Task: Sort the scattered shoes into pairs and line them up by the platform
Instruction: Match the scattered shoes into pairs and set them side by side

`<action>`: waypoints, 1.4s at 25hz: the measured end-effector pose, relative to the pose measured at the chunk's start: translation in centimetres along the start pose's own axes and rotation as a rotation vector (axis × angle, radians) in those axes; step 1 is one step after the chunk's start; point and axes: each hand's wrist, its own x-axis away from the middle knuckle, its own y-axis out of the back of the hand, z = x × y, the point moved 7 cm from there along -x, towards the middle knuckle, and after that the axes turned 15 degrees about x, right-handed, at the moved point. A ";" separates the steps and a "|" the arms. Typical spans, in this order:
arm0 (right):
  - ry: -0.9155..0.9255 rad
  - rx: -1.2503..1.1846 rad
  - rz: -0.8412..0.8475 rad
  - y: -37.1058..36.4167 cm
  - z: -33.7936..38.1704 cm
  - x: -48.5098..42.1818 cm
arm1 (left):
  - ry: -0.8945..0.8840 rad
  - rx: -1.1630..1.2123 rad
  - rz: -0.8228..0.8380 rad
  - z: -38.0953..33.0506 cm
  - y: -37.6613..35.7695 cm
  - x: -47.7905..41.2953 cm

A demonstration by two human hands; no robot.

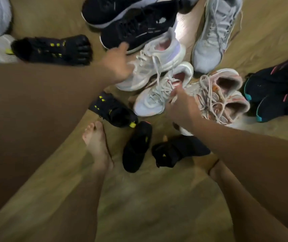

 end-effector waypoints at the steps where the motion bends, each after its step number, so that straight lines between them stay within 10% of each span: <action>1: 0.036 0.025 0.071 -1.1 1.2 1.1 | 0.075 -0.011 -0.030 3.0 1.3 1.2; 5: 0.184 0.298 0.471 -8.0 4.8 3.8 | 0.211 -0.185 0.039 13.5 2.8 8.7; 11: 0.063 0.596 0.613 -14.8 3.7 4.9 | -0.372 -0.637 0.403 13.9 -6.5 10.5; 18: -0.529 -0.376 0.263 -13.8 0.3 6.7 | -0.283 -0.631 0.339 13.2 -6.4 10.2; 26: -0.657 -0.855 0.060 -10.7 -1.0 12.7 | -0.236 -0.691 0.438 14.6 -5.4 11.4; 35: -0.731 -1.333 0.058 -10.0 -7.7 22.3 | -0.255 -0.558 0.136 14.7 -2.2 15.3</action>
